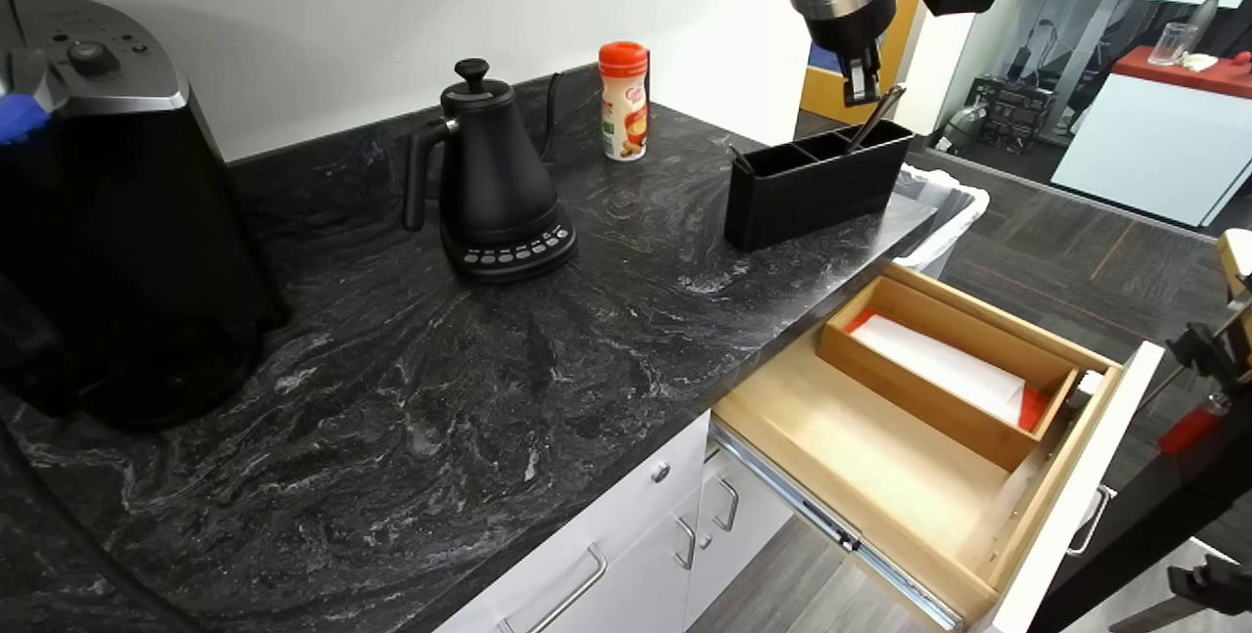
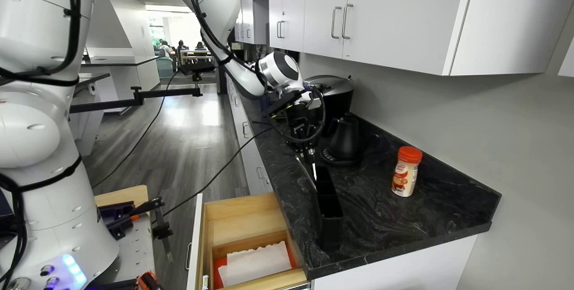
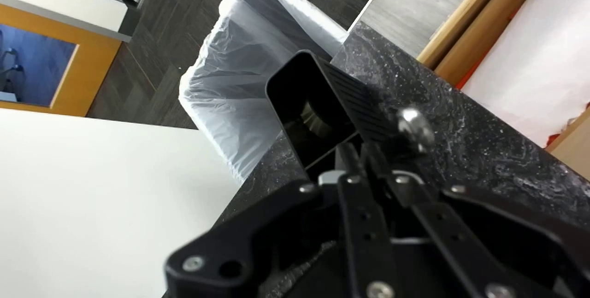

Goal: Take the butter knife out of the cutlery holder and put it in the open drawer on the right

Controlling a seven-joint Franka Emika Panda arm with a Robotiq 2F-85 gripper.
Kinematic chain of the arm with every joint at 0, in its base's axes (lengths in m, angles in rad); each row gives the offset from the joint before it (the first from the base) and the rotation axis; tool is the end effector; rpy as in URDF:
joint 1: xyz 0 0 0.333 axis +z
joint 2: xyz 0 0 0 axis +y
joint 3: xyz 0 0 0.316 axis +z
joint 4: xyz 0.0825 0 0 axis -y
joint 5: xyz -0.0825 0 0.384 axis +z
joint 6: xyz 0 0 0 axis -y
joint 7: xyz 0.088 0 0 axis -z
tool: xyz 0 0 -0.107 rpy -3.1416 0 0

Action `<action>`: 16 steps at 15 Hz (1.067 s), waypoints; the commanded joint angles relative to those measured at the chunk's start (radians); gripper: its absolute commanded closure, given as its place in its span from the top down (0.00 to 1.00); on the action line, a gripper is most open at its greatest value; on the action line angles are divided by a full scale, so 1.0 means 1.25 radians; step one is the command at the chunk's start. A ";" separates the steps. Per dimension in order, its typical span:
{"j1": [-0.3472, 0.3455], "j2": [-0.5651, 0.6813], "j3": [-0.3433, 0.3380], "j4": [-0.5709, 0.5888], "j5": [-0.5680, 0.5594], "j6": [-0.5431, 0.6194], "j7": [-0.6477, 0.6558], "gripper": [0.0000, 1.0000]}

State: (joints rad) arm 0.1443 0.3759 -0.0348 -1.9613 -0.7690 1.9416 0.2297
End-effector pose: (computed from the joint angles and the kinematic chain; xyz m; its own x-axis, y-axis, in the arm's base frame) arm 0.5816 0.0171 0.2716 0.9250 0.1820 -0.3335 0.3575 -0.7140 0.6020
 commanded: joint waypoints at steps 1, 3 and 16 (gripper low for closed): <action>-0.007 0.002 0.012 0.011 -0.013 -0.034 -0.021 0.01; -0.007 0.004 0.013 0.013 -0.011 -0.036 -0.027 0.08; -0.002 -0.010 0.019 0.044 -0.016 -0.055 -0.031 0.99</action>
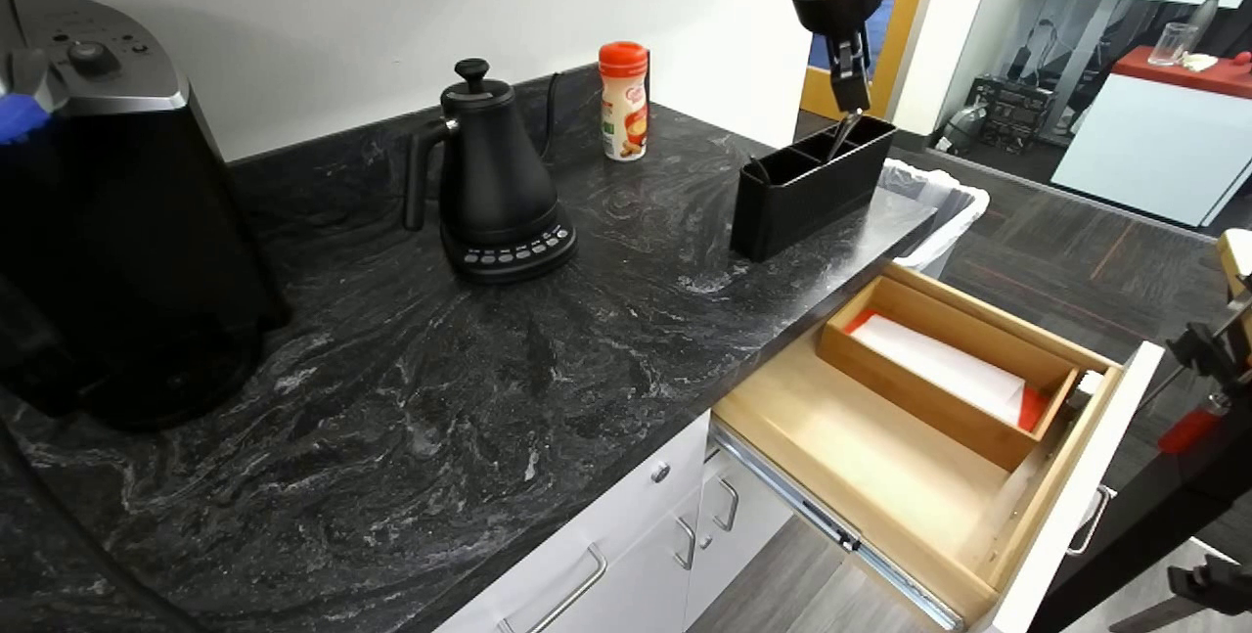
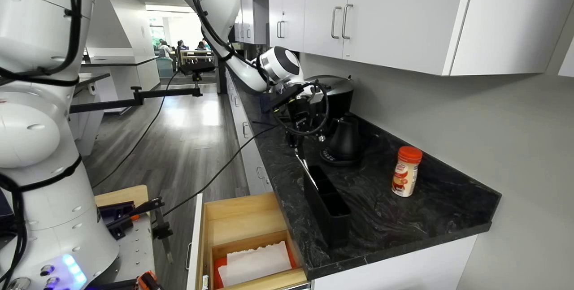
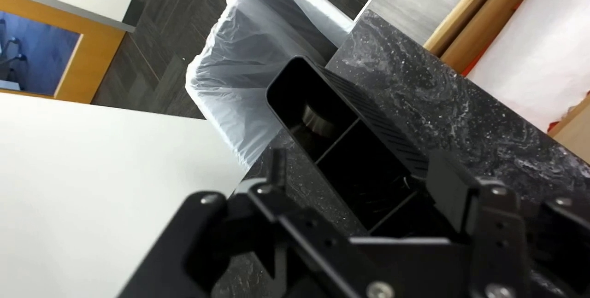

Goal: Take the butter knife out of the cutlery holder and put it in the open drawer on the right

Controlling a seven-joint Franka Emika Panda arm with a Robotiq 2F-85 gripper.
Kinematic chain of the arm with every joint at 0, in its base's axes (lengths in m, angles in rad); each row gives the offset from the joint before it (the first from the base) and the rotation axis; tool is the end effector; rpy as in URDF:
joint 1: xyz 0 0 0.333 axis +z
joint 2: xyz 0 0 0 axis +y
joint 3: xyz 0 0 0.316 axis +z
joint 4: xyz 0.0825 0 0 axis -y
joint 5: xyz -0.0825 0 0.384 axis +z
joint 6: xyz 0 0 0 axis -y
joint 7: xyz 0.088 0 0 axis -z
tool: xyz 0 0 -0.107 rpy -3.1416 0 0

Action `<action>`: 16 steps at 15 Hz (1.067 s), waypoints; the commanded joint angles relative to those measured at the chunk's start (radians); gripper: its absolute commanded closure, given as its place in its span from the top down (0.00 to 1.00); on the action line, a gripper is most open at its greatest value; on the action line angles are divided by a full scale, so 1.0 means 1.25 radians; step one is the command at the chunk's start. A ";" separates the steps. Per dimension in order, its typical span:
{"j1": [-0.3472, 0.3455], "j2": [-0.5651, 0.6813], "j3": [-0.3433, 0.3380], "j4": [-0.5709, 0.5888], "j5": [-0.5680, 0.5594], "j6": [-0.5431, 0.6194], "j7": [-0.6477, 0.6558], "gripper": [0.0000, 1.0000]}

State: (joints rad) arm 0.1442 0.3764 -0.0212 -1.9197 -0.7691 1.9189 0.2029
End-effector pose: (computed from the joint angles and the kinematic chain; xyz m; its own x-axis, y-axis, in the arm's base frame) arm 0.5921 0.0243 0.2870 0.9234 0.2012 -0.3269 0.3679 -0.7067 0.6043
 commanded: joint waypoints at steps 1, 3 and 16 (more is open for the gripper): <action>-0.002 -0.011 0.009 0.013 -0.016 -0.042 -0.011 1.00; -0.005 -0.011 0.010 0.026 -0.004 -0.063 -0.020 1.00; -0.036 -0.007 0.042 0.105 0.295 -0.250 -0.261 1.00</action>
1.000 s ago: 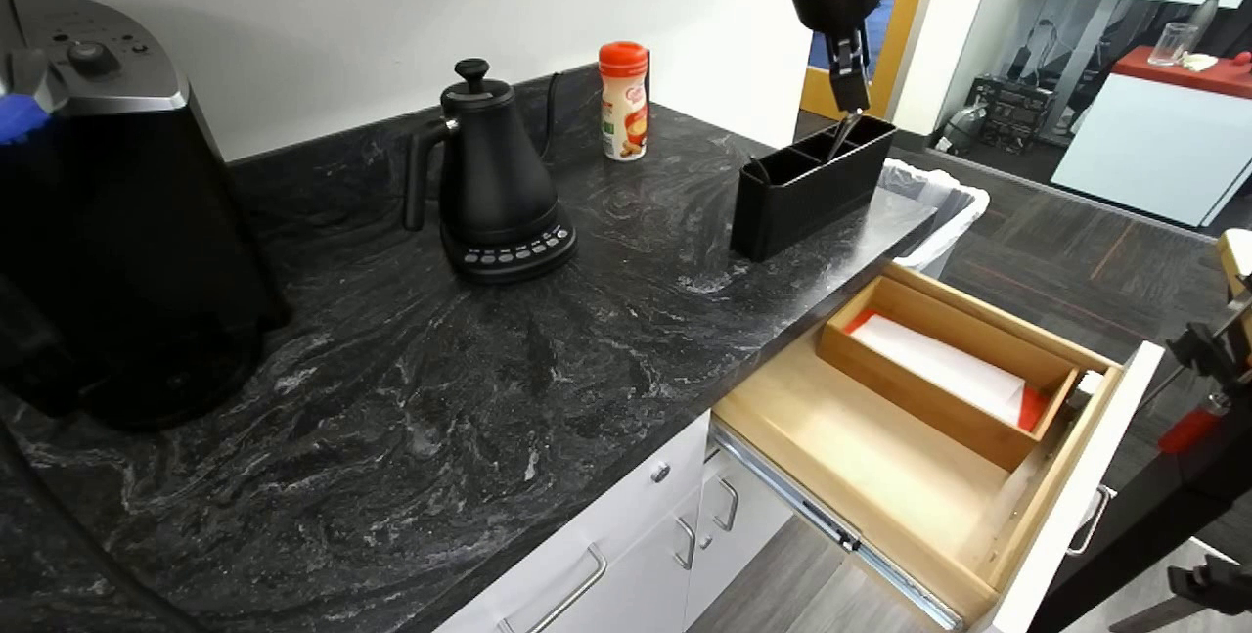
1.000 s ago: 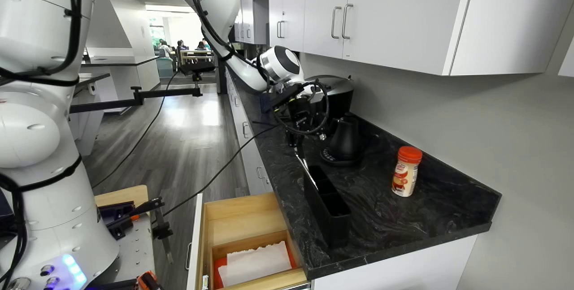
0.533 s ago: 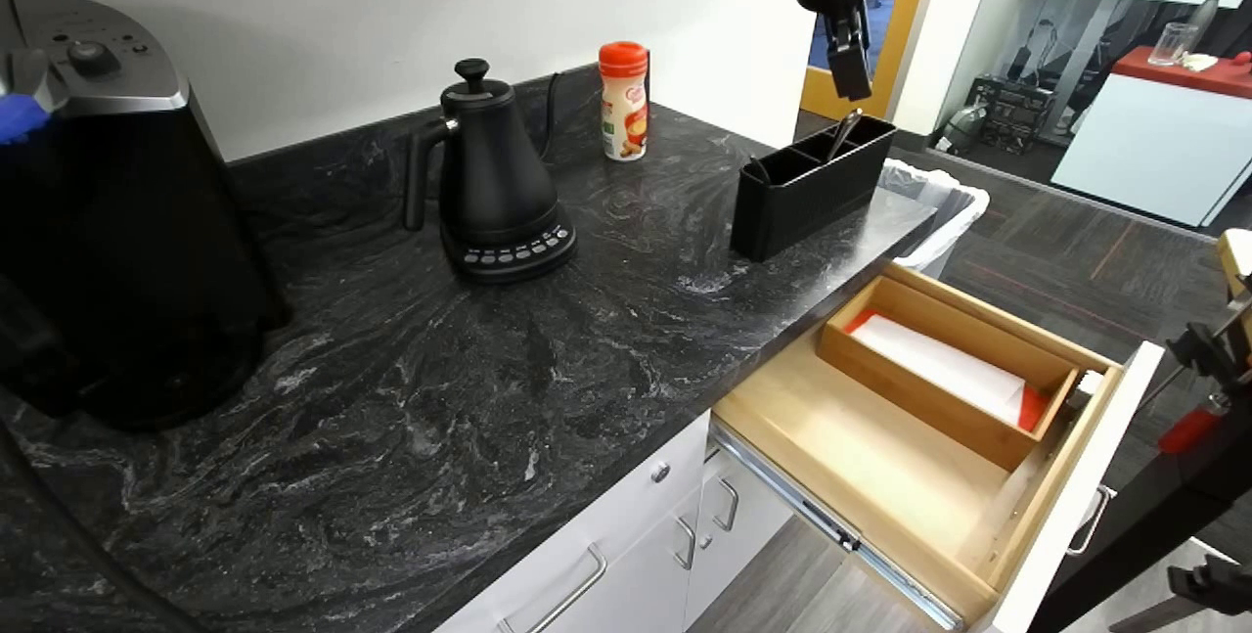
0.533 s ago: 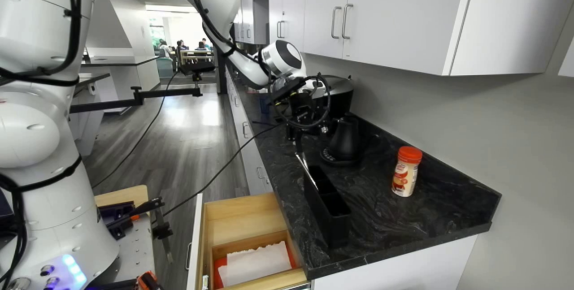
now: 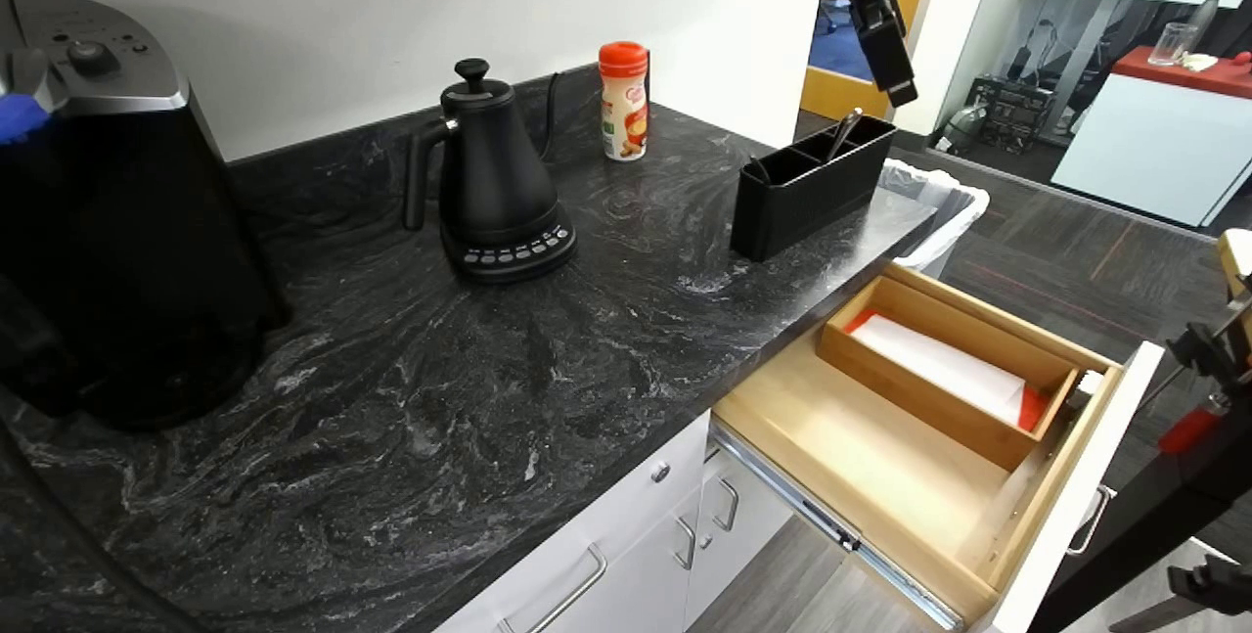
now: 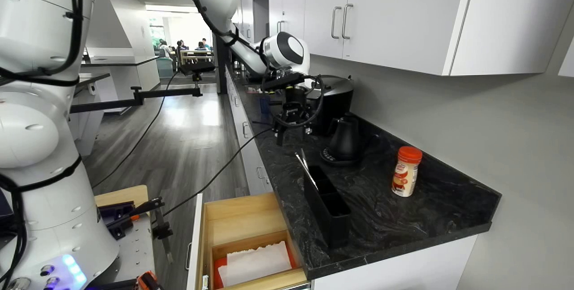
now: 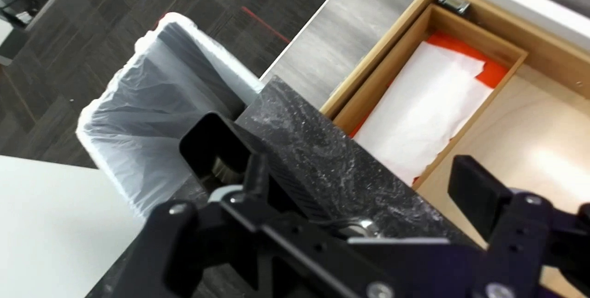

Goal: Take the butter knife out of the cutlery holder and put it in the open drawer on the right

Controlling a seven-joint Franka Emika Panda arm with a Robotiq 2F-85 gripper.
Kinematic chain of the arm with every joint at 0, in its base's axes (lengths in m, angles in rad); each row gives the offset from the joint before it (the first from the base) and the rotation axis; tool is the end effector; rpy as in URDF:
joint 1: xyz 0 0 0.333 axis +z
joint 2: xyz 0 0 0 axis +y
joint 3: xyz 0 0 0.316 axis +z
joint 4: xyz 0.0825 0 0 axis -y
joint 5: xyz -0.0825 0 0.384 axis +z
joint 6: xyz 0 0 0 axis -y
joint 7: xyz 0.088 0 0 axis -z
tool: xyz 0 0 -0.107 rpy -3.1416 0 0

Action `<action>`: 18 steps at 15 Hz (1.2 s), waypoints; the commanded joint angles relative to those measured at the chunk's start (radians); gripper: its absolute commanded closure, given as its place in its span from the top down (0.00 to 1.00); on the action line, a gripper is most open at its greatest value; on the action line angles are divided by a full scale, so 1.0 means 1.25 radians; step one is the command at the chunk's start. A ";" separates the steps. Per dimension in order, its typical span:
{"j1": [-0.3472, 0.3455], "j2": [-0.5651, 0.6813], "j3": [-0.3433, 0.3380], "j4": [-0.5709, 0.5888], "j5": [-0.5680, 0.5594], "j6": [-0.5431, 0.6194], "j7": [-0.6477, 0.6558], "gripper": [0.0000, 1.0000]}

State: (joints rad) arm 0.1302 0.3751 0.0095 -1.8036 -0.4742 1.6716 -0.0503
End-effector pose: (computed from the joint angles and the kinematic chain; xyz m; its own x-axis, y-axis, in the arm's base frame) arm 0.5865 0.0371 0.3176 0.8326 0.2098 -0.5126 0.4242 -0.8367 0.3464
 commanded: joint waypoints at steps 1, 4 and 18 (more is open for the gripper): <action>-0.028 -0.005 0.018 0.011 0.070 -0.054 -0.072 1.00; -0.034 -0.003 0.019 -0.009 0.071 -0.015 -0.101 1.00; -0.023 0.001 -0.001 -0.163 -0.122 0.368 -0.125 1.00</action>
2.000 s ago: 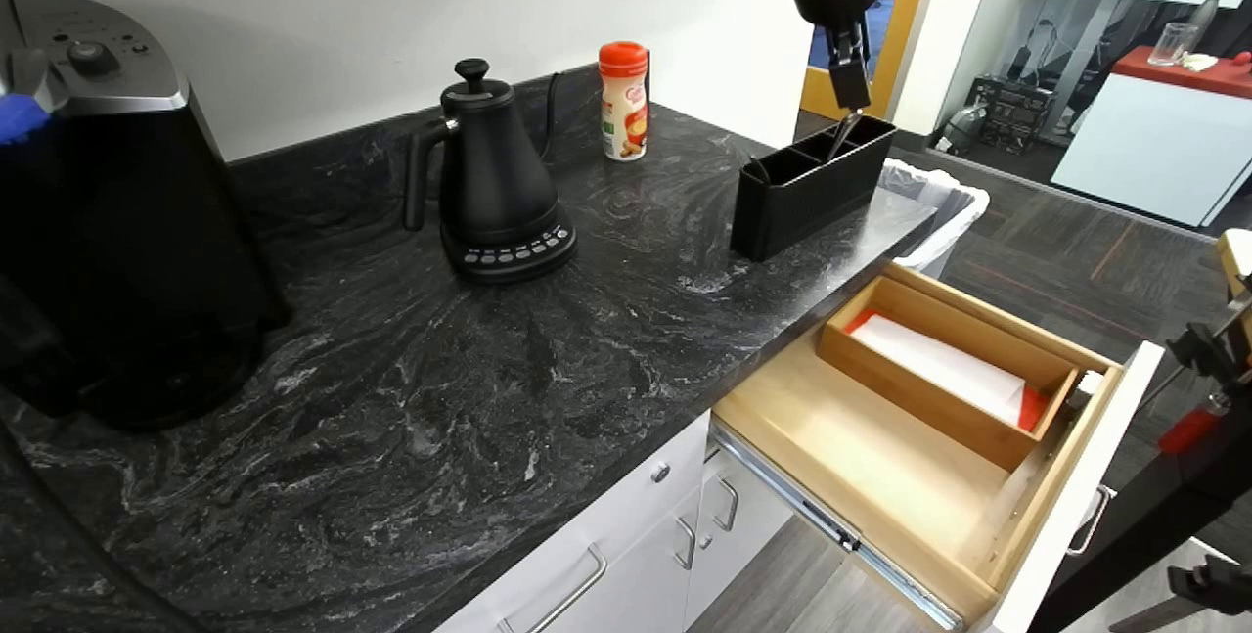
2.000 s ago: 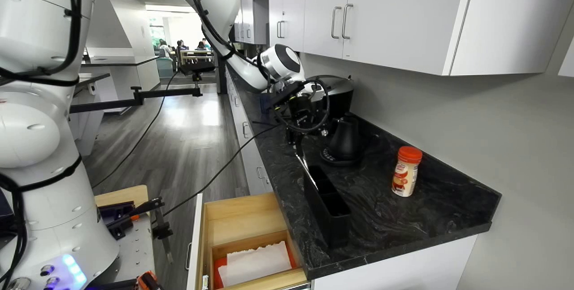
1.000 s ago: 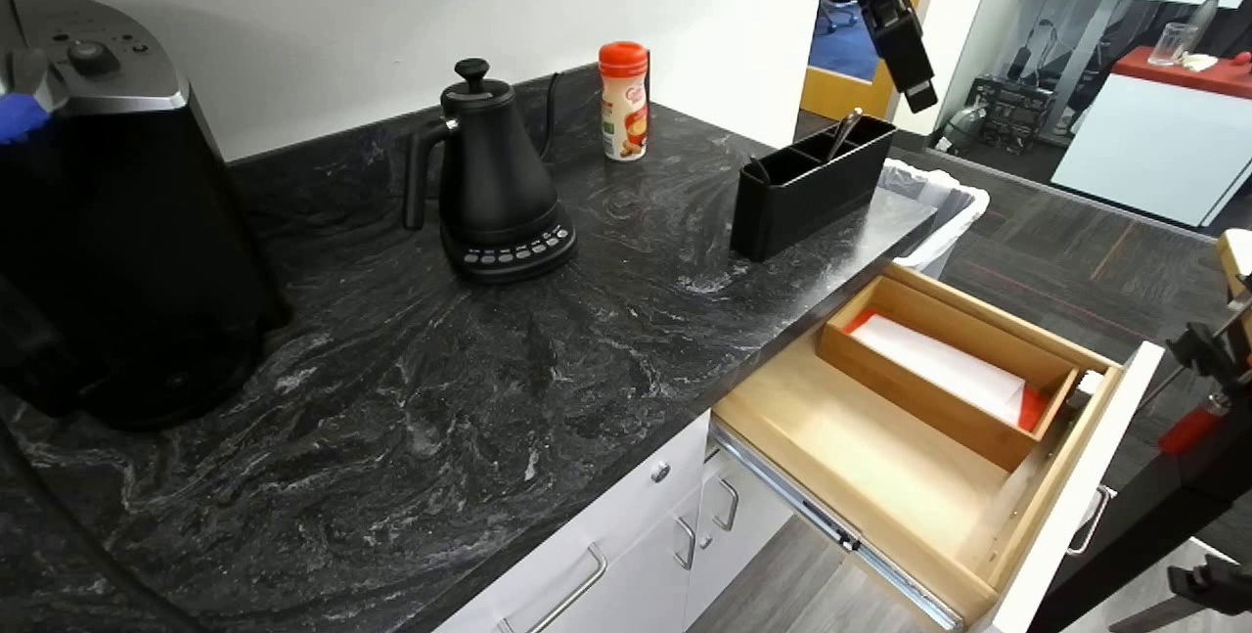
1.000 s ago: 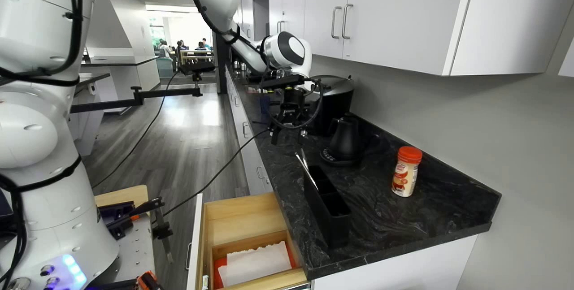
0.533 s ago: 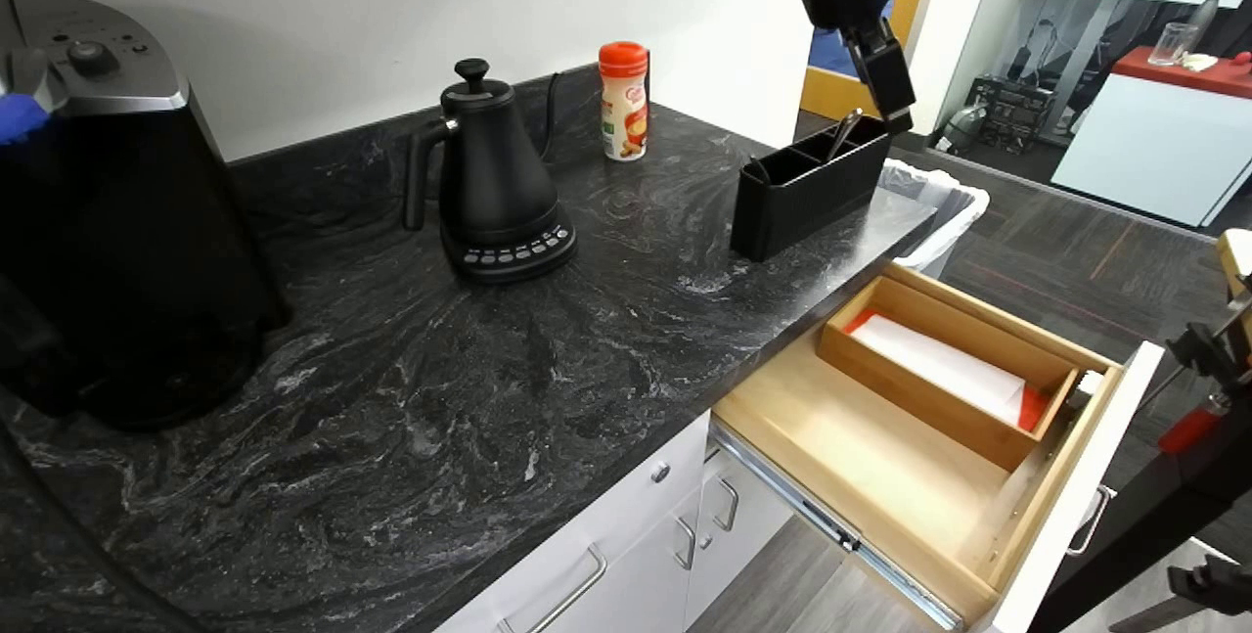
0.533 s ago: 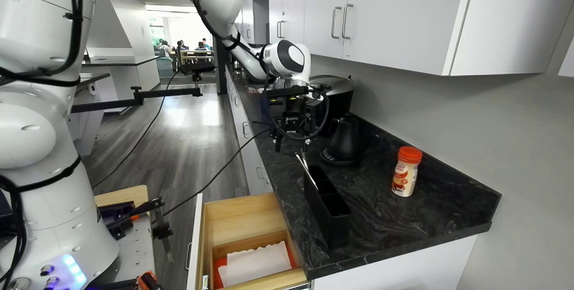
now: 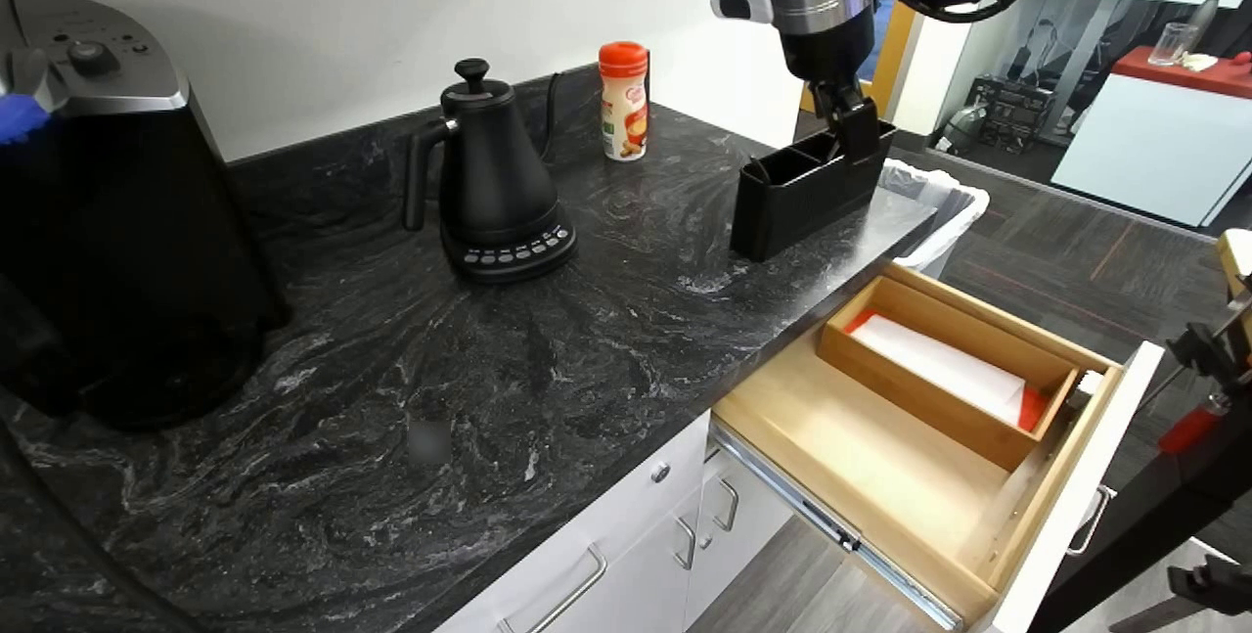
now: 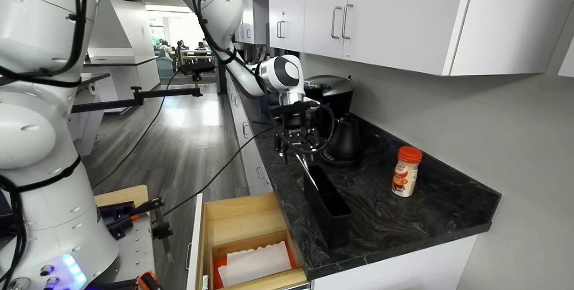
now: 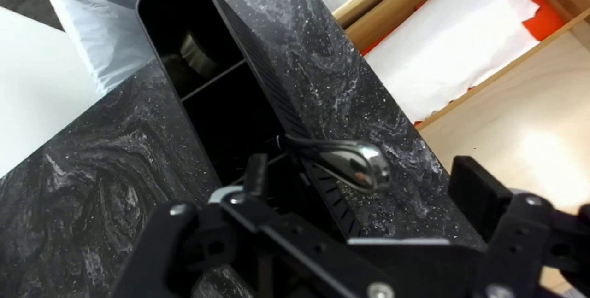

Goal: Take the butter knife out of the cutlery holder and put it in the open drawer on the right

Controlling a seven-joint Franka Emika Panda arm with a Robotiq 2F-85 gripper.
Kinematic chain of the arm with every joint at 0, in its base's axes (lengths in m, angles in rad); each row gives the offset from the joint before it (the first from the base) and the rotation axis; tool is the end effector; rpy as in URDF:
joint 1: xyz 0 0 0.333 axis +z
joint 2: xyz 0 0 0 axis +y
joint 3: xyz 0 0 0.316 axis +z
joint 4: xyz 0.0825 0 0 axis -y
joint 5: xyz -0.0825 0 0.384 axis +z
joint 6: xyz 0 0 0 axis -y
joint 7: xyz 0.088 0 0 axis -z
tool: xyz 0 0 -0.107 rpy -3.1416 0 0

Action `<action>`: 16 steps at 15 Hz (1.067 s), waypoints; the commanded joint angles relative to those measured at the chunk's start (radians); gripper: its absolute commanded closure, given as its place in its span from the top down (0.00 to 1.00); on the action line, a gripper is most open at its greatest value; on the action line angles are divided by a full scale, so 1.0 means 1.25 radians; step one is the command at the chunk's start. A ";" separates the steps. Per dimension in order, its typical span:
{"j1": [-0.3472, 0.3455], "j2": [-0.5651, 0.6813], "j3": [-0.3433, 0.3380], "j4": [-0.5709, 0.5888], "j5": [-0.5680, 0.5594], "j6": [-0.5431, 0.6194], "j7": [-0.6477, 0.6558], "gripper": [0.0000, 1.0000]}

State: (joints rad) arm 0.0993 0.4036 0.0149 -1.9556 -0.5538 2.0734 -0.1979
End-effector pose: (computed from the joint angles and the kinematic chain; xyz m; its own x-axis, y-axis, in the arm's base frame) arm 0.5882 0.0400 0.2548 0.7650 0.5074 -0.3966 0.6294 -0.7195 0.2936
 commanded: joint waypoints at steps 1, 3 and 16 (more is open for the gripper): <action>0.002 -0.021 -0.007 -0.046 -0.088 0.055 -0.006 1.00; 0.001 -0.020 -0.006 -0.056 -0.140 0.070 -0.002 1.00; -0.005 -0.027 -0.014 -0.106 -0.384 0.142 0.103 1.00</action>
State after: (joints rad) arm 0.0994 0.4035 0.0025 -2.0442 -0.9641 2.2262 -0.1249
